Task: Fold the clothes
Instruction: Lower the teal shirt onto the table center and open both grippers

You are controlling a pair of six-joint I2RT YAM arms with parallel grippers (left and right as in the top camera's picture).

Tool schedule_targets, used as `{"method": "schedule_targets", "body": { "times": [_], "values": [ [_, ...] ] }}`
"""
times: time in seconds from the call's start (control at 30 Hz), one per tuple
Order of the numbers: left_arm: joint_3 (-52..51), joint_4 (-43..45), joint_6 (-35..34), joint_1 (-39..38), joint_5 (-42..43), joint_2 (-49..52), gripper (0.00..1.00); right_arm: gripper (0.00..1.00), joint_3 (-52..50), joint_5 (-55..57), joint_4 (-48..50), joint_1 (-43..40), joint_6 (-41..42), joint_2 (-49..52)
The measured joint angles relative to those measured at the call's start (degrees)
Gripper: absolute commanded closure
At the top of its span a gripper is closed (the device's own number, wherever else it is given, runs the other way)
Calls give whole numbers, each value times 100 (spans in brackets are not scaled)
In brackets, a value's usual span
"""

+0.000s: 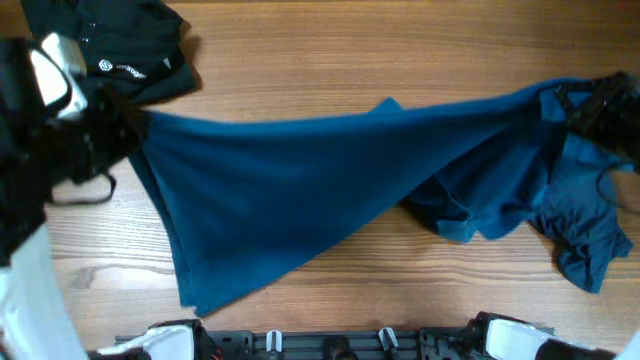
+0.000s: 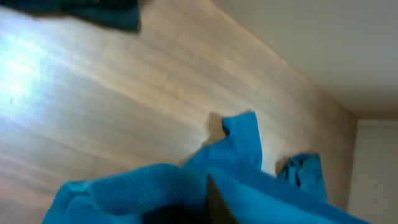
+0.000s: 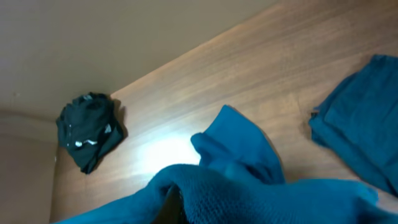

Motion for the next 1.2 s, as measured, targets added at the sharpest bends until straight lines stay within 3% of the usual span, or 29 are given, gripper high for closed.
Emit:
{"method": "schedule_targets", "body": {
  "times": [0.1, 0.27, 0.43, 0.6, 0.73, 0.93, 1.0, 1.07, 1.2],
  "values": [
    [2, 732, -2, -2, -7, 435, 96, 96, 2, -96, 533, 0, 68, 396],
    [-11, 2712, -33, 0, 90, 1532, 96, 96, -9, -658, 2081, 74, 387, 1421],
    [-63, 4618, -114, -2, 586, 2186, 96, 96, -59, -1375, 3556, 120, 708, 1825],
    [205, 5200, -168, 0, 782, 1912, 96, 96, 339, -1912, 3956, -33, 752, 1620],
    [527, 4732, 190, -2, 597, 890, 96, 96, 586, -1766, 3539, -120, 579, 918],
    [896, 2378, 503, 0, -162, -680, 95, 91, 798, -1185, 1589, -120, 212, 96],
    [960, 1419, 535, 0, -254, -708, 95, 89, 772, -1091, 960, -120, 35, 157],
    [841, 621, 535, 0, -321, -546, 82, 88, 640, -1038, 352, -120, -149, 284],
    [378, -269, 415, 0, -378, 184, 87, 83, 162, -894, -291, -98, -516, 719]
  ]
}}
